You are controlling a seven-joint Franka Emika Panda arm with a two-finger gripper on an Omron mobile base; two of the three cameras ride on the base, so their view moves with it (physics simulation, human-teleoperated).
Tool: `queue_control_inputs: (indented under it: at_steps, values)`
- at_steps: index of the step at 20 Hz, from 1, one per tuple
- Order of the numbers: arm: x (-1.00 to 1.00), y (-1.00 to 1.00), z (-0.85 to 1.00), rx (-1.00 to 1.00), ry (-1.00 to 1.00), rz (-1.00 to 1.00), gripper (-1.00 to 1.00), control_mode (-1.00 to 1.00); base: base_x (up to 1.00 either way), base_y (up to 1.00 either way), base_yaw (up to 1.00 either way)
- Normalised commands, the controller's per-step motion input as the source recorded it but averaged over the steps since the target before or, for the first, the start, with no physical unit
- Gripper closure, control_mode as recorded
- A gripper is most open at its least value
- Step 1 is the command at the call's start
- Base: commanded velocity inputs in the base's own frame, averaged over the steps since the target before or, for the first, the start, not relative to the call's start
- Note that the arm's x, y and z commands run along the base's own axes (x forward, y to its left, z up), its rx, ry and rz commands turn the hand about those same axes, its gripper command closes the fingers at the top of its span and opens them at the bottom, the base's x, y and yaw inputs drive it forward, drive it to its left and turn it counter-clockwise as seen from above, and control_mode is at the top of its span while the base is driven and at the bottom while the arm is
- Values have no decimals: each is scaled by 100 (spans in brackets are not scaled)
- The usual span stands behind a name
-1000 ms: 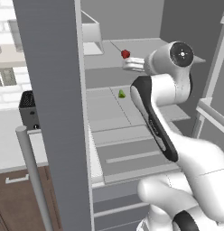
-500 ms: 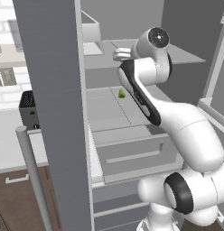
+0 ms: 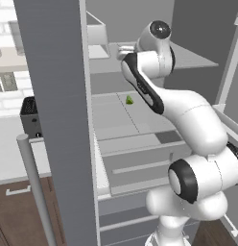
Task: Take the strawberry from the fridge and place it on top of the pancake, located on the dining counter.
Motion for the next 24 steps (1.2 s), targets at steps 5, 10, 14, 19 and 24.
queue_control_inputs:
  at_steps: [5, 10, 14, 19, 24]
  values:
    - [27, -1, 0, 0, 0, 1, -100, -100, 0, 0, 0]
    - [22, -20, 0, 0, 4, 1, -100, -100, 0, 0, 0]
    - [26, -13, 0, 0, 9, 0, -100, -100, 0, 0, 0]
    - [32, 1, 0, 0, 2, 0, -100, -100, 0, 0, 0]
    - [35, 1, -3, 0, 0, 0, -100, -100, 0, 0, 0]
